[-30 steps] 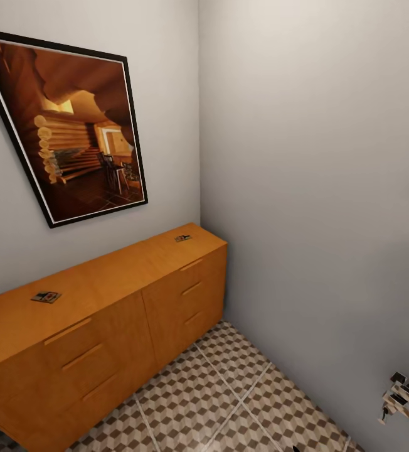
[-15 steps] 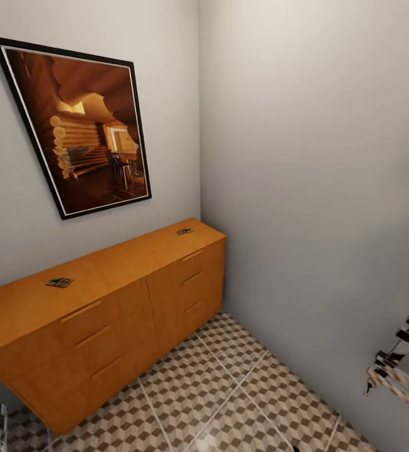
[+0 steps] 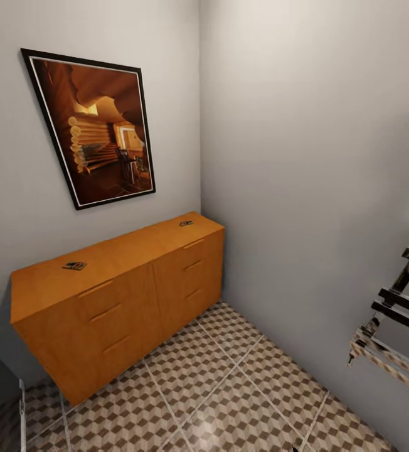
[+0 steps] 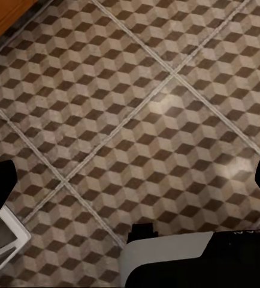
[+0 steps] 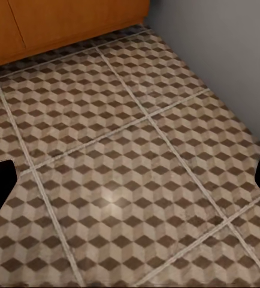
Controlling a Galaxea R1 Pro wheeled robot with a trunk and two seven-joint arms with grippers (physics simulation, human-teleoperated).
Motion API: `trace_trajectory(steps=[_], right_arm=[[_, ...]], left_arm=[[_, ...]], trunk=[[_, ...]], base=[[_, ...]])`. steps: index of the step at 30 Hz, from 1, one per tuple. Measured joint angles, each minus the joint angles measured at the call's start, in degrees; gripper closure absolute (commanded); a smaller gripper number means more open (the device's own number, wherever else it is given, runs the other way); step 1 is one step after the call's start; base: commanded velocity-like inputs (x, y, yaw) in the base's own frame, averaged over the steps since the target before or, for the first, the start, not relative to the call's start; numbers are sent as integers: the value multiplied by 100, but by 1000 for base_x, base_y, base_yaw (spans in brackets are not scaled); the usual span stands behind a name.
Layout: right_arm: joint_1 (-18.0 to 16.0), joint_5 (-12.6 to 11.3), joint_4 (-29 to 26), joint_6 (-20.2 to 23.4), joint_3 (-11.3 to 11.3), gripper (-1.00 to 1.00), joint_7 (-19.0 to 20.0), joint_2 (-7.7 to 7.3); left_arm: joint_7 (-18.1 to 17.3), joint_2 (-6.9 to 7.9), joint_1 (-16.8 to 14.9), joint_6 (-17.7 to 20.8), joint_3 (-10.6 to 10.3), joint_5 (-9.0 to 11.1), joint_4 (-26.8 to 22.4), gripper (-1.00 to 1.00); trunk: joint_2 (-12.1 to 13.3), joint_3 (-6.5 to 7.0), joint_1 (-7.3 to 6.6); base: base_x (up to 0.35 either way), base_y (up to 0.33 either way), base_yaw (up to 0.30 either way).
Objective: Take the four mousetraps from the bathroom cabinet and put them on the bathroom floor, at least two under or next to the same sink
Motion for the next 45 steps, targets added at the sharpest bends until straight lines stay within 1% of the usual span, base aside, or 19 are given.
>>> trace_trajectory(steps=[11,15,18,19,20,21,22,23,24,25,27,29,30,32,35,36,39,43,45], right_arm=[[0,0,1,11,0,-100,1,0],[0,0,1,11,1,-100,1,4],[0,1,0,11,0,-100,2,7],[0,0,0,11,0,-100,1,8],[0,1,0,11,0,-100,2,8],[0,0,0,13,0,-100,1,8],[0,-1,0,13,0,-100,2,6],[0,-2,0,14,0,-100,1,4],[0,0,0,15,0,-100,2,3],[0,-1,0,15,0,-100,1,3],[0,1,0,15,1,-100,2,6],[0,2,0,13,1,-100,2,6],[0,1,0,13,1,-100,2,6],[0,-1,0,13,0,-100,2,8],[0,1,0,15,4,-100,1,8],[0,2,1,16,5,-100,1,8],[0,2,1,17,4,-100,1,9],[0,0,1,18,5,-100,1,9],[0,1,1,19,2,-100,1,9]], left_arm=[[10,-7,1,33,22,-8,-22,-100],[24,-15,-4,211,40,-11,-115,-100],[28,-5,-12,1114,44,-25,-773,-100],[23,33,-14,1748,43,-31,-1274,-100],[17,62,-16,2088,44,-33,-1585,-100],[7,116,-22,2813,47,-37,-2222,-100],[2,139,-20,3210,48,-39,-2623,-100],[5,169,-20,3939,50,-37,-3289,-100],[5,179,-21,4301,47,-37,-3703,-100],[8,194,-21,4916,44,-36,-4340,-100],[13,199,-24,5446,45,-39,-5011,-100],[78,189,-35,6220,54,-41,-6089,-100],[119,179,-39,6392,61,-46,-6338,-100],[383,87,-67,6996,72,-44,-7052,-100],[667,-31,-142,7351,73,-47,-7392,-100],[862,-98,-223,7488,77,-50,-7516,-100],[1205,-185,-472,7670,121,-55,-7684,-100],[1336,-217,-800,7746,152,-49,-7734,-100],[1362,-223,-1034,7774,286,-58,-7743,-100]], trunk=[[0,0,-3],[0,0,-3],[0,0,-3],[0,1,-3],[0,1,-3],[1,2,-3],[0,1,-4],[1,1,-3],[0,1,-4],[1,2,-3],[0,1,-4],[0,2,-4],[0,1,-4],[0,1,-4],[0,1,-4],[0,1,-4],[1,1,-4],[1,1,-4],[1,1,-4]], base=[[-70,0,0],[-4,0,0],[-1,0,0],[0,0,0],[0,0,0],[0,0,0],[0,0,0],[0,0,0],[0,0,0],[0,0,0],[0,0,0],[0,0,0],[0,0,0],[0,0,0],[0,0,0],[0,0,0],[0,0,0],[0,0,0],[0,0,0]])
